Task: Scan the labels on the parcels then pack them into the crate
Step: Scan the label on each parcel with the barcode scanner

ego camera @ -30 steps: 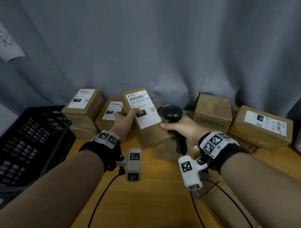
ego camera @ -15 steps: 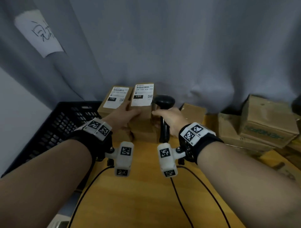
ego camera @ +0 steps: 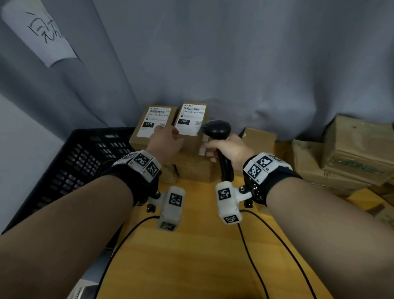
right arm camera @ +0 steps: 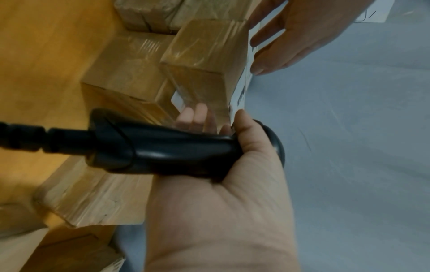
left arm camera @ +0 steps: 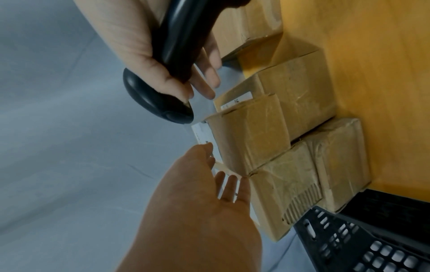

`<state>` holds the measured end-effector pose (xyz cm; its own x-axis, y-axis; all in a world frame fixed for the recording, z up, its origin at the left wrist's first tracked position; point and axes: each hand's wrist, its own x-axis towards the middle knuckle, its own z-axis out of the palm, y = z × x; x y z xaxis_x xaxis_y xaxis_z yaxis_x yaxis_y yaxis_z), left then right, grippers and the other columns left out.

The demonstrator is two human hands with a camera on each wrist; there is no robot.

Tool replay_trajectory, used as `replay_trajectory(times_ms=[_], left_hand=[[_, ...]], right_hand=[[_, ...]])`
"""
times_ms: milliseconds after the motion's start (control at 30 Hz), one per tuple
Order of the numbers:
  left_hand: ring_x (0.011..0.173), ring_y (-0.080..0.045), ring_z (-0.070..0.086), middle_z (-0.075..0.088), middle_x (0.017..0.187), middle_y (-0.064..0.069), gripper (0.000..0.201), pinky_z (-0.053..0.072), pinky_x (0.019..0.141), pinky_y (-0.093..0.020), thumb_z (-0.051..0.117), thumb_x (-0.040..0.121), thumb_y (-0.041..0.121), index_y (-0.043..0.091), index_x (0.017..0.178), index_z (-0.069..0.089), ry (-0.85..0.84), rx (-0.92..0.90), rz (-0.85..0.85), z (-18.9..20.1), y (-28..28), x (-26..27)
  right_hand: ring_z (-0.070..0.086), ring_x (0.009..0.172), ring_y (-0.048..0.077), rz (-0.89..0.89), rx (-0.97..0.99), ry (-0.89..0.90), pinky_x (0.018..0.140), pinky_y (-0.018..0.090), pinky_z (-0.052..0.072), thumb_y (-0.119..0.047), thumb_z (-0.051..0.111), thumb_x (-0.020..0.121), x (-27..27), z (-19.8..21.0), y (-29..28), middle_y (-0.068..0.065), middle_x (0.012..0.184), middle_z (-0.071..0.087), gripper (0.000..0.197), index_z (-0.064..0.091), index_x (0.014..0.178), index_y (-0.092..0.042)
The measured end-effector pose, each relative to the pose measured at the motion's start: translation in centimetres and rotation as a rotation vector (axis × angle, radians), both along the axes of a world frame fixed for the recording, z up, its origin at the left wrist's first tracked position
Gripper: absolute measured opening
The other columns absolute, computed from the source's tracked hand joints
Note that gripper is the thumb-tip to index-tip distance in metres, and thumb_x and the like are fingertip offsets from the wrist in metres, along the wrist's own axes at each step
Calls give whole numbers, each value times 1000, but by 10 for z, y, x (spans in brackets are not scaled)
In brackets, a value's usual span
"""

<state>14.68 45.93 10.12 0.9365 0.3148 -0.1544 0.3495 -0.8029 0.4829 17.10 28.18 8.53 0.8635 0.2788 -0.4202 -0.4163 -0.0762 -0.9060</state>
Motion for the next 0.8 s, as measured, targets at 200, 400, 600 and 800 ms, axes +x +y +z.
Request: replay_trajectory(times_ms=[200, 400, 600, 800], left_hand=[[122, -30, 48, 49, 134, -11, 37, 41, 104, -42, 58, 91, 29, 16, 125, 56, -90, 5, 30, 16, -48, 4], [114, -30, 53, 54, 127, -11, 37, 46, 99, -47, 56, 92, 29, 14, 125, 56, -61, -31, -65, 10, -121, 12], [117, -34, 51, 51, 129, -14, 41, 43, 99, -39, 59, 89, 32, 12, 125, 54, 30, -40, -88, -23, -173, 22], [124, -36, 46, 43, 138, -16, 55, 42, 103, -44, 56, 91, 40, 13, 136, 44, 186, -42, -77, -55, -195, 33]], right_hand=[[65, 75, 20, -72, -17, -49, 75, 34, 56, -4, 70, 84, 3, 9, -66, 9, 82, 68, 10, 63, 87, -12], [61, 60, 15, -161, -37, -75, 55, 23, 51, -4, 67, 86, 13, 19, -149, 10, 75, 64, 4, 64, 83, -5], [60, 58, 13, -258, -80, -35, 51, 19, 52, -6, 67, 86, 16, 2, -221, 8, 74, 66, 4, 66, 87, -2], [60, 60, 15, -328, -44, 57, 59, 24, 51, -8, 67, 87, 26, -20, -250, 6, 73, 65, 6, 66, 81, -7]])
